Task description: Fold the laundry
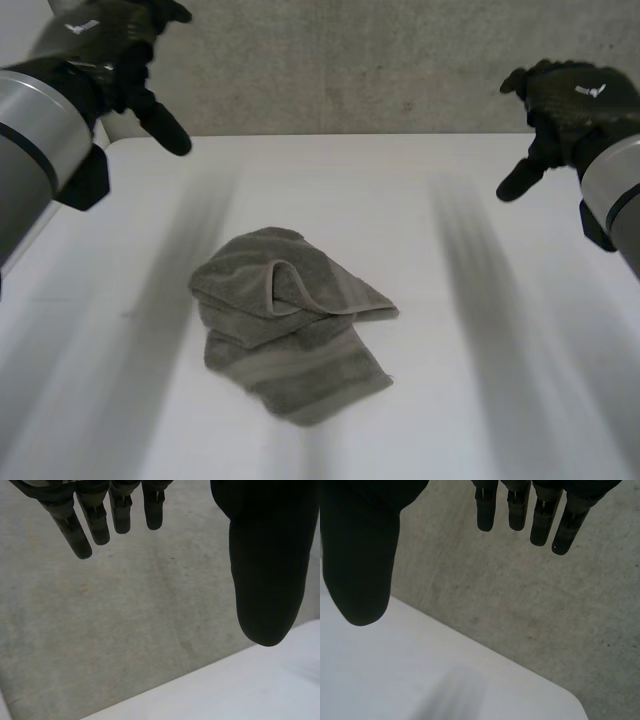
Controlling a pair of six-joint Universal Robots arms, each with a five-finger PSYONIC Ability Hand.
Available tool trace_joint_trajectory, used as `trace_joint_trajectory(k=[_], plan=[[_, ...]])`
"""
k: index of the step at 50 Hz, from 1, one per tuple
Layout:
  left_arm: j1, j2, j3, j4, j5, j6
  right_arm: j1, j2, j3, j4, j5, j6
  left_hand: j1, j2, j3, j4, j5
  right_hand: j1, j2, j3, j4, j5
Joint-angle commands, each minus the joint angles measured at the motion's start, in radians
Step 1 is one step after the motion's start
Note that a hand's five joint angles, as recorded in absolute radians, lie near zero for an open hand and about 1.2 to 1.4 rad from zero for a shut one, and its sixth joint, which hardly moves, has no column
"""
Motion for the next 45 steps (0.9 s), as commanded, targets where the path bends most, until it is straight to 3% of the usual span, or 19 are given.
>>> trace_joint_trajectory(k=[1,14,20,27,32,39,45], plan=[[0.039,0.001,0.022,-0.078,-0.005,-0.022,-0.003,0.003,-0.068,0.029,-0.003,0.021,-0.025,-0.018,-0.02,-0.019,-0.031,-0.035,-0.048,-0.036,-0.056,-0.053],[0.049,0.004,0.027,-0.124,-0.005,-0.025,-0.007,0.006,-0.062,0.032,-0.011,0.019,-0.025,-0.018,-0.02,-0.019,-0.031,-0.035,-0.048,-0.036,-0.056,-0.053],[0.046,0.007,-0.003,-0.13,-0.002,-0.022,-0.007,0.046,-0.059,0.035,-0.061,-0.036,0.028,0.034,0.032,0.034,0.022,-0.035,-0.048,-0.036,-0.056,-0.053],[0.046,0.013,-0.098,-0.139,0.003,-0.018,0.041,0.166,-0.014,0.051,-0.165,-0.239,0.063,0.07,0.068,0.069,0.057,-0.035,-0.048,-0.036,-0.056,-0.053],[0.049,0.027,-0.218,-0.121,0.001,-0.027,0.098,0.279,-0.023,0.031,-0.224,-0.226,0.058,0.064,0.062,0.063,0.051,-0.035,-0.048,-0.036,-0.056,-0.053],[0.052,0.008,-0.451,0.078,-0.005,-0.031,0.129,0.434,-0.04,-0.072,-0.277,-0.125,0.019,0.026,0.024,0.025,0.013,-0.035,-0.048,-0.036,-0.056,-0.053],[0.036,-0.064,-0.524,0.177,-0.011,-0.028,0.178,0.552,-0.063,-0.167,-0.278,-0.077,0.019,0.026,0.024,0.025,0.013,0.034,0.02,0.032,0.012,0.015]])
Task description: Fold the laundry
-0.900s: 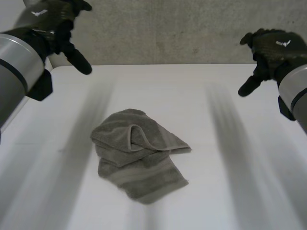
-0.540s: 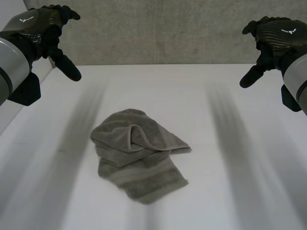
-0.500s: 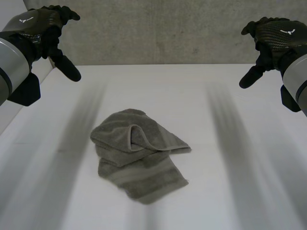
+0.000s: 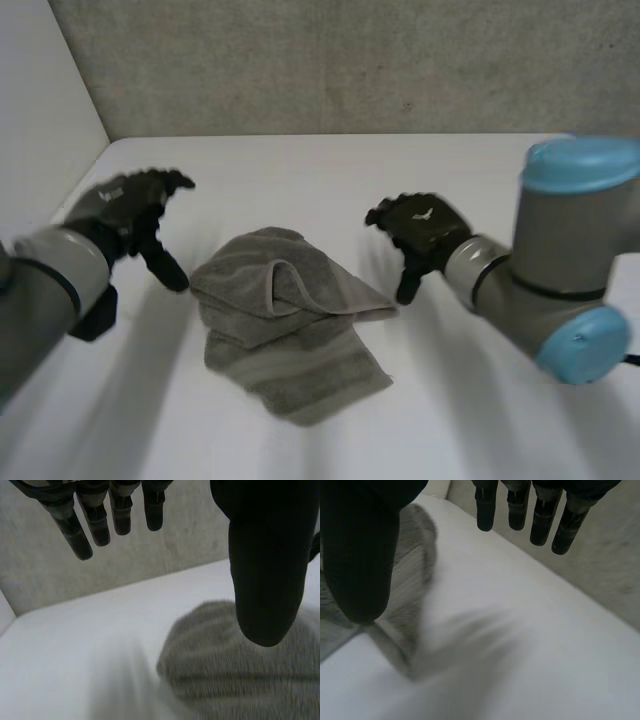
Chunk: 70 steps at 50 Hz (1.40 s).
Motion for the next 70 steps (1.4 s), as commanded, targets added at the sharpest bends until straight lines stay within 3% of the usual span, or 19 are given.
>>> trace_joint_trajectory(k=[1,7,10,11,12,13,14,15,16,21,29,35,45,47,49,50,55,63,70], plan=[[-0.016,-0.099,-0.123,0.165,-0.006,0.004,0.05,0.152,-0.031,-0.128,-0.003,0.065,0.012,0.015,0.013,0.015,0.011,0.06,0.047,0.059,0.039,0.042],[-0.047,-0.193,-0.12,0.224,-0.006,0.016,0.074,0.212,-0.051,-0.187,0.001,0.06,0.029,0.032,0.031,0.032,0.029,0.254,0.241,0.253,0.233,0.236],[-0.069,-0.236,-0.114,0.268,-0.015,0.018,0.079,0.231,-0.061,-0.225,0.004,0.06,0.12,0.123,0.121,0.123,0.119,0.577,0.564,0.576,0.556,0.559],[-0.069,-0.236,-0.114,0.268,-0.015,0.018,0.079,0.228,-0.064,-0.237,0.007,0.06,0.121,0.123,0.122,0.123,0.12,0.929,0.916,0.927,0.908,0.911],[-0.072,-0.254,-0.111,0.296,-0.018,0.019,0.077,0.214,-0.064,-0.244,0.007,0.06,0.277,0.28,0.279,0.28,0.277,1.184,1.171,1.183,1.163,1.166],[-0.073,-0.264,-0.104,0.325,-0.018,0.022,0.077,0.214,-0.064,-0.244,0.007,0.06,0.599,0.602,0.6,0.602,0.598,1.187,1.173,1.185,1.165,1.169],[-0.073,-0.264,-0.104,0.325,-0.018,0.022,0.073,0.192,-0.064,-0.241,0.009,0.059,0.602,0.605,0.603,0.605,0.601,1.187,1.173,1.185,1.165,1.169],[-0.075,-0.265,-0.097,0.353,-0.016,0.03,0.068,0.147,-0.052,-0.239,0.006,0.059,1.018,1.02,1.019,1.02,1.017,1.187,1.173,1.185,1.165,1.169],[-0.076,-0.262,-0.082,0.38,-0.016,0.05,0.068,0.146,-0.052,-0.239,0.006,0.059,1.175,1.178,1.177,1.178,1.175,1.187,1.173,1.185,1.165,1.169],[-0.085,-0.251,0.01,0.436,-0.013,0.177,0.056,-0.029,-0.012,-0.23,0.006,0.031,1.177,1.18,1.178,1.18,1.176,1.187,1.173,1.185,1.165,1.169],[-0.09,-0.34,0.225,0.453,0.083,0.309,-0.172,-0.33,0.181,-0.152,0.003,-0.164,1.177,1.18,1.178,1.18,1.176,1.187,1.173,1.185,1.165,1.169],[-0.096,-0.477,0.372,0.453,0.244,0.315,-0.202,-0.398,0.292,-0.122,-0.008,-0.231,1.177,1.18,1.178,1.18,1.176,1.187,1.173,1.185,1.165,1.169],[-0.101,-0.653,0.555,0.434,0.27,0.306,-0.211,-0.437,0.408,-0.158,-0.009,-0.248,1.177,1.18,1.178,1.18,1.176,1.187,1.173,1.185,1.165,1.169],[-0.102,-0.65,0.543,0.419,0.27,0.305,-0.22,-0.435,0.407,-0.173,-0.006,-0.248,0.928,0.931,0.929,0.931,0.927,1.187,1.173,1.185,1.165,1.169],[-0.109,-0.612,0.49,0.382,0.269,0.309,-0.237,-0.434,0.404,-0.19,-0.003,-0.248,0.258,0.261,0.259,0.261,0.257,1.187,1.173,1.185,1.165,1.169],[-0.109,-0.612,0.489,0.382,0.269,0.309,-0.262,-0.428,0.402,-0.204,-0.009,-0.247,0.256,0.258,0.257,0.258,0.255,1.187,1.173,1.185,1.165,1.169],[-0.125,-0.488,0.393,0.33,0.232,0.3,-0.292,-0.379,0.381,-0.219,-0.009,-0.247,0.232,0.235,0.233,0.235,0.231,1.187,1.173,1.185,1.165,1.169],[-0.196,-0.265,0.204,0.267,0.013,0.242,-0.306,-0.248,0.304,-0.245,0.013,-0.231,0.235,0.238,0.236,0.238,0.234,1.187,1.173,1.185,1.165,1.169],[-0.332,-0.15,0.043,0.256,-0.104,0.176,-0.306,-0.214,0.284,-0.248,0.037,-0.233,0.25,0.253,0.251,0.252,0.249,1.187,1.173,1.185,1.165,1.169]])
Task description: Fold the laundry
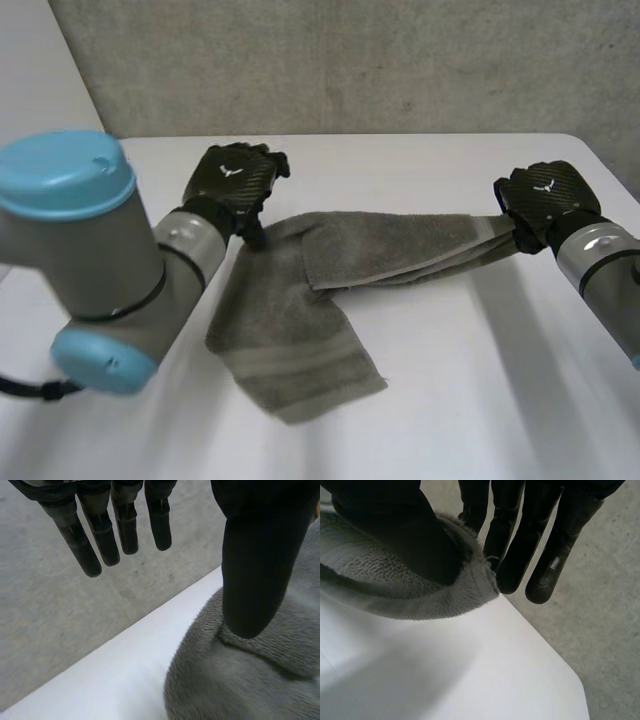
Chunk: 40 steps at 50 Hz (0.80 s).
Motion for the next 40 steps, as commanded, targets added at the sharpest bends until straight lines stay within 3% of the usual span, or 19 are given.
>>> trace_joint_trajectory(k=[1,6,14,40], plan=[[-0.128,0.114,-0.154,-0.01,-0.117,-0.062,0.001,0.04,-0.024,-0.006,0.02,0.002,0.049,0.053,0.052,0.054,0.056,0.44,0.222,0.214,0.204,0.228],[-0.231,0.108,-0.242,-0.016,-0.12,-0.062,-0.011,0.042,-0.021,-0.006,0.02,0.002,0.128,0.132,0.131,0.133,0.135,0.44,0.222,0.214,0.204,0.228],[-0.299,-0.008,-0.249,-0.01,-0.125,-0.059,-0.031,0.043,-0.015,-0.007,0.02,-0.001,0.158,0.162,0.16,0.163,0.165,0.44,0.222,0.214,0.204,0.228],[-0.32,-0.173,-0.189,0.03,-0.115,-0.054,-0.02,0.06,0.028,-0.039,0.017,-0.01,0.158,0.162,0.16,0.163,0.164,0.44,0.222,0.214,0.204,0.228]])
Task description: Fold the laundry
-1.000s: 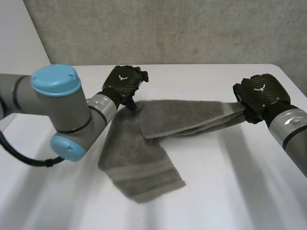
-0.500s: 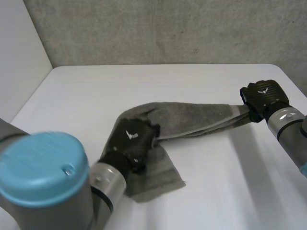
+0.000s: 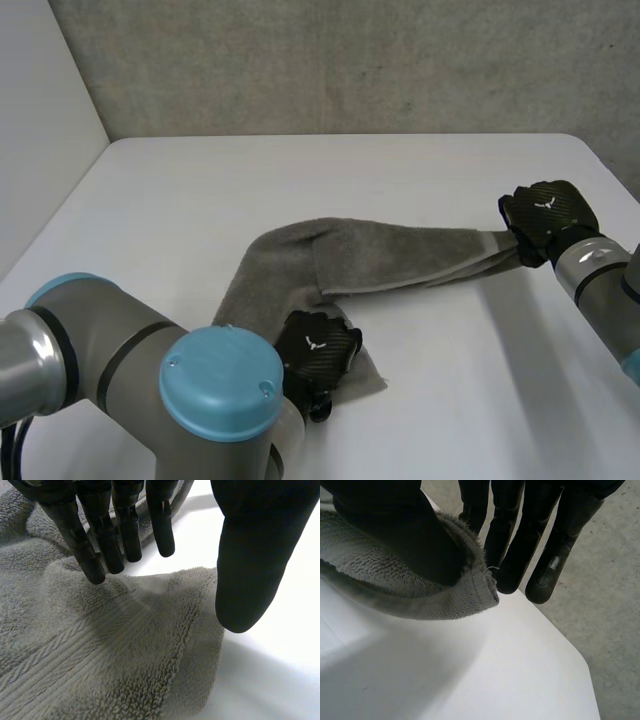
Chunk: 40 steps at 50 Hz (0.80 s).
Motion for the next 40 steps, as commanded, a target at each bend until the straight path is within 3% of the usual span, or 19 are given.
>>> trace_joint_trajectory(k=[1,32,40], plan=[[-0.002,-0.042,0.019,0.027,0.001,0.006,0.001,0.001,0.008,-0.001,-0.001,0.0,0.079,0.077,0.078,0.077,0.078,0.44,0.222,0.214,0.204,0.224],[-0.004,-0.126,0.089,0.036,0.001,0.012,0.003,0.012,0.016,-0.012,-0.003,-0.005,0.208,0.206,0.207,0.206,0.207,0.44,0.222,0.214,0.204,0.224],[0.005,-0.134,0.117,0.042,0.001,0.021,0.003,0.015,0.017,-0.013,-0.003,-0.005,0.492,0.49,0.491,0.49,0.491,0.44,0.222,0.214,0.204,0.224]])
